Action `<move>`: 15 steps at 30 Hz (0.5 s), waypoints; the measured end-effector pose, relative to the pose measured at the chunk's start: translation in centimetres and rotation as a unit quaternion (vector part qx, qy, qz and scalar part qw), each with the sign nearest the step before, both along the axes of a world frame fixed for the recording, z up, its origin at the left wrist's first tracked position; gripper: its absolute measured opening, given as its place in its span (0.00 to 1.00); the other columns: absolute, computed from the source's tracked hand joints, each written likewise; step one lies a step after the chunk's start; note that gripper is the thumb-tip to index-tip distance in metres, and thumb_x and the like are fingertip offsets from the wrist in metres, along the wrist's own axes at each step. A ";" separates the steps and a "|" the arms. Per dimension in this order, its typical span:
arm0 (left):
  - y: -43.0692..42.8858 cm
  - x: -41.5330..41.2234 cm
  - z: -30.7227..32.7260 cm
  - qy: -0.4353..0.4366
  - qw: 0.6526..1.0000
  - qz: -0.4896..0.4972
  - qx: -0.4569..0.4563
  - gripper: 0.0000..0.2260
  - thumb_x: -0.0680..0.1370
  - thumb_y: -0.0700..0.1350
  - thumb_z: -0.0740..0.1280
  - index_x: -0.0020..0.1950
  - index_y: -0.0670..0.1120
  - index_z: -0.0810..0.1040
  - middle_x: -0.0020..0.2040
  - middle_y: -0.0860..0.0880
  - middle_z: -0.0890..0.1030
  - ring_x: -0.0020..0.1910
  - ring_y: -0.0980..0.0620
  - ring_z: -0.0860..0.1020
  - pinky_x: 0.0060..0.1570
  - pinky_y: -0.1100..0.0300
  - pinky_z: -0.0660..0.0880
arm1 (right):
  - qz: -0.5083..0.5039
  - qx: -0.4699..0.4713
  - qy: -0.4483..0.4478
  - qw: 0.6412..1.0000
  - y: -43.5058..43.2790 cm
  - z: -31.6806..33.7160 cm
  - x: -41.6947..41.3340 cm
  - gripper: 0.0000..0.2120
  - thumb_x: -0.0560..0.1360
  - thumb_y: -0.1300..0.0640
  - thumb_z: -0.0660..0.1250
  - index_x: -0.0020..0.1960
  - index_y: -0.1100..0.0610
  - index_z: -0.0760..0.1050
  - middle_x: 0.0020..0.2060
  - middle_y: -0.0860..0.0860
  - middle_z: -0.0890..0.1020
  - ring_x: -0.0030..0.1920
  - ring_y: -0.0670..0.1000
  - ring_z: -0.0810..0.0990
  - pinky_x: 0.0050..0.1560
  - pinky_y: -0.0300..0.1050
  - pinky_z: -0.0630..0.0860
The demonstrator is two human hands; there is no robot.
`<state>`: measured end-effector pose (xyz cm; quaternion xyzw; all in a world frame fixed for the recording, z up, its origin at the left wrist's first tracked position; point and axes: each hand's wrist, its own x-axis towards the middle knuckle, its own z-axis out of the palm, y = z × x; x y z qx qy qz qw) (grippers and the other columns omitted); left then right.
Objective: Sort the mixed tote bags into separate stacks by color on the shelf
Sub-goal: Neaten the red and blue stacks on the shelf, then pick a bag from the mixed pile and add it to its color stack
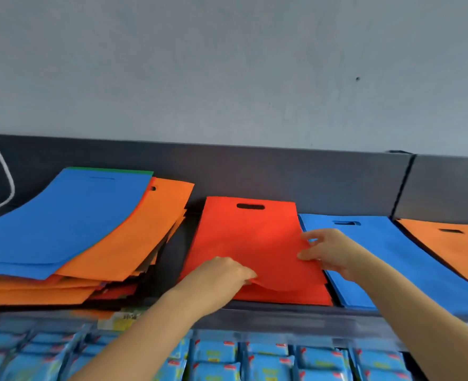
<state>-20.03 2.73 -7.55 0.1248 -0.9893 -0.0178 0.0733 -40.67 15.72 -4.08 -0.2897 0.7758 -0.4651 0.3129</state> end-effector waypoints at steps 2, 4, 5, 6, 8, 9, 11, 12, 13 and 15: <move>0.2 -0.4 -0.3 -0.026 1.000 0.013 0.012 0.18 0.79 0.57 0.54 0.57 0.51 0.78 0.57 0.50 0.80 0.57 0.47 0.77 0.53 0.51 0.74 | 0.004 0.076 0.141 0.987 0.1 -1.0 0.3 0.26 0.68 0.66 0.73 0.65 0.60 0.72 0.56 0.59 0.77 0.52 0.55 0.77 0.45 0.45 0.76; 0.4 -0.3 -0.1 -0.040 0.998 0.029 0.033 0.22 0.78 0.62 0.53 0.57 0.50 0.78 0.58 0.51 0.80 0.58 0.48 0.76 0.55 0.51 0.73 | 0.028 0.137 0.242 0.960 -0.2 -1.5 0.6 0.25 0.69 0.63 0.73 0.65 0.62 0.72 0.59 0.58 0.77 0.58 0.56 0.76 0.52 0.46 0.75; 0.6 -0.3 0.2 -0.045 0.998 0.030 0.041 0.22 0.78 0.62 0.54 0.58 0.51 0.79 0.60 0.52 0.79 0.60 0.50 0.75 0.57 0.51 0.72 | 0.041 0.163 0.275 0.947 -0.4 -1.7 0.6 0.24 0.69 0.62 0.72 0.64 0.64 0.73 0.60 0.59 0.77 0.59 0.57 0.75 0.55 0.47 0.74; 0.8 -0.1 0.5 -0.050 0.997 0.029 0.050 0.21 0.78 0.62 0.55 0.59 0.52 0.78 0.61 0.53 0.78 0.61 0.51 0.74 0.58 0.51 0.71 | 0.054 0.187 0.311 0.930 -0.6 -1.8 0.7 0.23 0.70 0.61 0.71 0.63 0.65 0.73 0.60 0.59 0.76 0.60 0.57 0.75 0.57 0.47 0.74; 1.3 0.4 1.3 -0.056 0.996 0.027 0.058 0.20 0.78 0.61 0.57 0.61 0.52 0.78 0.63 0.54 0.77 0.62 0.52 0.73 0.59 0.50 0.71 | 0.074 0.238 0.371 0.895 -1.0 -1.3 0.8 0.23 0.71 0.59 0.69 0.64 0.63 0.73 0.62 0.59 0.72 0.61 0.58 0.72 0.57 0.46 0.73; 1.6 0.9 1.8 -0.055 0.997 0.028 0.052 0.19 0.78 0.61 0.58 0.61 0.52 0.78 0.63 0.54 0.77 0.63 0.52 0.73 0.59 0.50 0.71 | 0.079 0.253 0.395 0.880 -1.3 -0.9 1.0 0.24 0.71 0.58 0.69 0.66 0.60 0.71 0.63 0.58 0.68 0.61 0.58 0.71 0.58 0.45 0.72; 1.6 2.4 3.0 -0.022 0.998 0.041 0.032 0.19 0.79 0.60 0.58 0.63 0.54 0.76 0.65 0.57 0.75 0.65 0.56 0.70 0.61 0.52 0.71 | 0.091 0.242 0.439 0.860 -2.1 0.2 1.8 0.27 0.72 0.57 0.68 0.70 0.54 0.67 0.65 0.57 0.63 0.64 0.59 0.66 0.61 0.44 0.67; 1.4 3.4 3.8 0.009 0.998 0.053 0.026 0.19 0.79 0.60 0.58 0.65 0.55 0.75 0.67 0.58 0.73 0.66 0.58 0.69 0.62 0.54 0.69 | 0.099 0.210 0.452 0.861 -2.6 0.8 2.4 0.27 0.72 0.56 0.69 0.70 0.52 0.67 0.66 0.57 0.64 0.66 0.59 0.64 0.64 0.44 0.64; 1.1 4.5 4.7 0.047 0.996 0.066 0.023 0.18 0.79 0.60 0.57 0.65 0.56 0.74 0.67 0.60 0.72 0.66 0.60 0.68 0.64 0.56 0.68 | 0.106 0.165 0.454 0.869 -3.4 1.4 3.2 0.27 0.72 0.56 0.69 0.70 0.53 0.68 0.66 0.57 0.65 0.67 0.58 0.64 0.66 0.44 0.62; -0.1 7.1 6.4 0.115 0.989 0.096 0.017 0.17 0.79 0.59 0.58 0.65 0.57 0.74 0.66 0.61 0.73 0.65 0.61 0.69 0.63 0.57 0.68 | 0.132 0.062 0.454 0.879 -5.3 2.4 5.6 0.23 0.73 0.56 0.70 0.67 0.55 0.71 0.65 0.56 0.70 0.67 0.54 0.67 0.67 0.42 0.61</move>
